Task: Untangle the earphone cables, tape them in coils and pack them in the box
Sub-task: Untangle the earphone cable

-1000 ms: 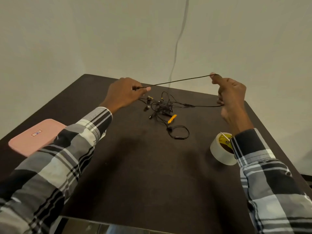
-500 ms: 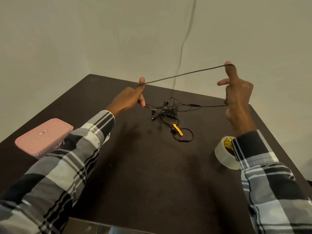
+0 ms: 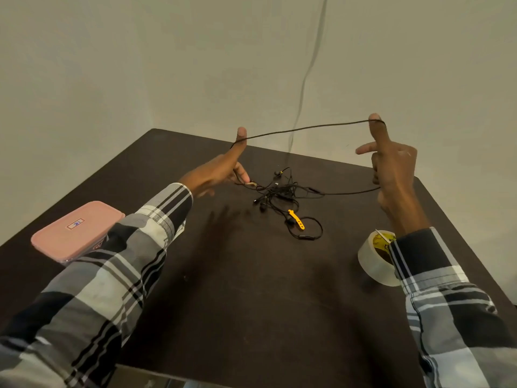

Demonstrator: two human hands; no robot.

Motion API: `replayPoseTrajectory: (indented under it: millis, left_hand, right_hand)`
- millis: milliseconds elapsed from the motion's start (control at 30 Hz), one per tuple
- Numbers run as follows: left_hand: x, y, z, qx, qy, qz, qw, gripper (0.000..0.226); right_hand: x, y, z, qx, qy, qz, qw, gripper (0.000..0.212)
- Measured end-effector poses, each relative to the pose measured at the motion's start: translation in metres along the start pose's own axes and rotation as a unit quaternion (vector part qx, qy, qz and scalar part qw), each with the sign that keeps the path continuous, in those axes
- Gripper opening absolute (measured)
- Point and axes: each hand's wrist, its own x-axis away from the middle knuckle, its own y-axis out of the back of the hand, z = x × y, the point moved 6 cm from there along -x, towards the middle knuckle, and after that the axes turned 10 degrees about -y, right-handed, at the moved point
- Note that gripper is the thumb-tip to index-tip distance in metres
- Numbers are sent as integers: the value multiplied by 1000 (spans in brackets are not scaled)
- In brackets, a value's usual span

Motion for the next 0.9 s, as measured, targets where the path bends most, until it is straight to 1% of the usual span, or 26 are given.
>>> replayPoseTrajectory:
  millis: [33,100,133,167,200,233,267,300,333,367,400,433,467,500,533,600,633,700,767,833,900]
  left_hand:
    - [-1,3,-2,2,-21,-25,999,97]
    - [-3,6,-10,-10,-87,-61,994,61]
    - [-5,5,-14,-27,-114,-51,992,44]
    - [-5,1,-16,-45,-126,-25,991,33]
    - [-5,-4,-18,-61,-125,8,990,40]
    - [-3,-10,-21,-76,-123,37,989,59]
    - [-2,-16,-27,-87,-127,51,987,80]
    - [0,-19,-36,-87,-147,45,984,96]
    - [3,-22,-48,-81,-182,28,980,103]
    - [5,-24,-61,-75,-224,7,972,102]
    - [7,-24,-72,-76,-262,-12,962,91]
    - [10,-24,-83,-81,-293,-19,952,70]
    - [13,-23,-92,-89,-314,-24,945,45]
    - [17,-22,-99,-74,-331,-32,940,25]
    - [20,-18,-104,-32,-339,-48,939,19]
    - [29,1,-108,85,-333,-116,932,21]
    - [34,14,-107,140,-329,-163,920,22]
    - [42,40,-107,211,-329,-244,888,24]
    - [50,58,-111,245,-346,-291,858,25]
    - [56,67,-115,268,-364,-318,833,24]
    - [61,76,-116,298,-371,-344,809,24]
  right_hand:
    - [2,-2,5,-6,6,9,1000,60]
    - [6,-10,14,10,24,44,999,47]
    - [9,-18,16,34,33,70,996,37]
    - [13,-27,18,60,41,99,992,31]
    - [17,-37,17,82,47,127,987,29]
    - [21,-46,16,101,49,154,982,29]
    - [25,-54,14,119,49,180,975,28]
    - [29,-60,14,134,49,204,969,26]
    - [31,-66,14,144,48,226,962,24]
    - [34,-70,15,144,47,245,958,21]
    - [37,-74,17,138,46,262,954,19]
    - [38,-75,19,128,47,272,953,19]
    - [39,-75,22,117,51,277,952,21]
    - [38,-73,26,103,54,277,954,25]
    - [35,-70,30,88,58,272,956,27]
    - [28,-57,34,64,64,253,963,25]
    - [24,-51,34,61,68,241,966,25]
    - [16,-40,30,67,72,214,972,23]
    - [11,-34,23,73,75,198,974,25]
    - [7,-33,17,70,75,194,976,26]
    - [3,-34,11,94,84,185,975,22]
